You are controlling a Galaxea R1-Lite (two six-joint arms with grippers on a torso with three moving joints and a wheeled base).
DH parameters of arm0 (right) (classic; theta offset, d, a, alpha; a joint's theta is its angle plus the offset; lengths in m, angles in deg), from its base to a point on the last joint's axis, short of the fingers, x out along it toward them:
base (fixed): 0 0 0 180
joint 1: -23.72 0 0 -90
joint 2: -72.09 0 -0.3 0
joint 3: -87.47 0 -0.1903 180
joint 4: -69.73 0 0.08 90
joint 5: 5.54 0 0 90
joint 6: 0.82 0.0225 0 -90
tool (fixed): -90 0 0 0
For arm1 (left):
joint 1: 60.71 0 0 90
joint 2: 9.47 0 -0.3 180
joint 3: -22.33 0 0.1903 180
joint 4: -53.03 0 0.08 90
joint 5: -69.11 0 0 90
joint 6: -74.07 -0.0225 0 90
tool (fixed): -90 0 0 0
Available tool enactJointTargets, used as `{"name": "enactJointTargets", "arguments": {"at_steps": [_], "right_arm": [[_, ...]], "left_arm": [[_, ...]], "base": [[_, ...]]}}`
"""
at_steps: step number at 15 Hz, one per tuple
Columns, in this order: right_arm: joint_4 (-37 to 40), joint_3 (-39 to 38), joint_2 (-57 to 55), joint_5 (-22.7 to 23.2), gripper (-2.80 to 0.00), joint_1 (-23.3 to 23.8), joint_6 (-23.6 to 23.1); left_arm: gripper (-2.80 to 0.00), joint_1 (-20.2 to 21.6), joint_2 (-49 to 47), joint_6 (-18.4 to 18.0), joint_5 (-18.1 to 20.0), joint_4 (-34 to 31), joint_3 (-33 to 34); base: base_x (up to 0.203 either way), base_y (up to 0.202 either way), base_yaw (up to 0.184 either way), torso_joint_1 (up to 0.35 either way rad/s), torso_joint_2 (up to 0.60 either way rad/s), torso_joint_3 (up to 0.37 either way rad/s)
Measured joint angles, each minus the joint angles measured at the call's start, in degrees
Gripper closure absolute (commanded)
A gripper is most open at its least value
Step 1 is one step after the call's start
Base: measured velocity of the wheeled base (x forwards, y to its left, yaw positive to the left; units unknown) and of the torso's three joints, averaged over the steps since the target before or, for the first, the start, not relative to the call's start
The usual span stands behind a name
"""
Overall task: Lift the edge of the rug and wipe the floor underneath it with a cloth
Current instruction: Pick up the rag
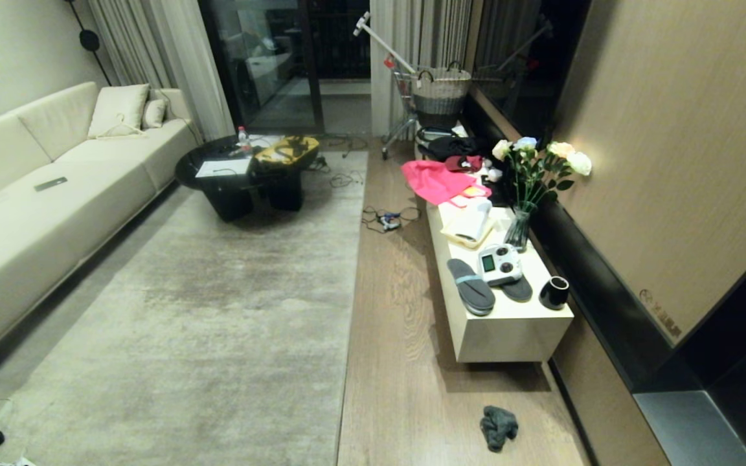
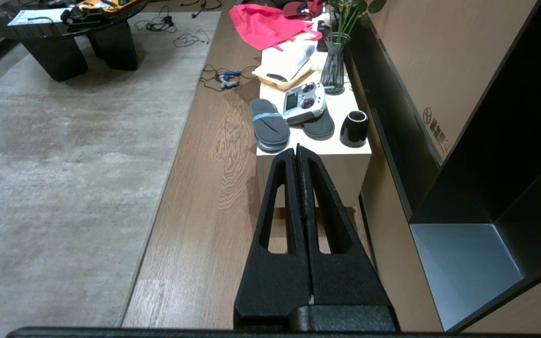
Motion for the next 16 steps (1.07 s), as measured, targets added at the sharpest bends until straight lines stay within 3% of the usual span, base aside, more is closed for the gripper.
{"name": "enactJointTargets", "arguments": {"at_steps": [16], "right_arm": [[0.0, 0.0, 0.0, -0.02, 0.0, 0.0, -0.02]], "left_arm": [[0.0, 0.0, 0.0, 0.02, -0.01, 0.0, 0.0]], "base": [[0.0, 0.0, 0.0, 0.0, 0.0, 0.0]]}}
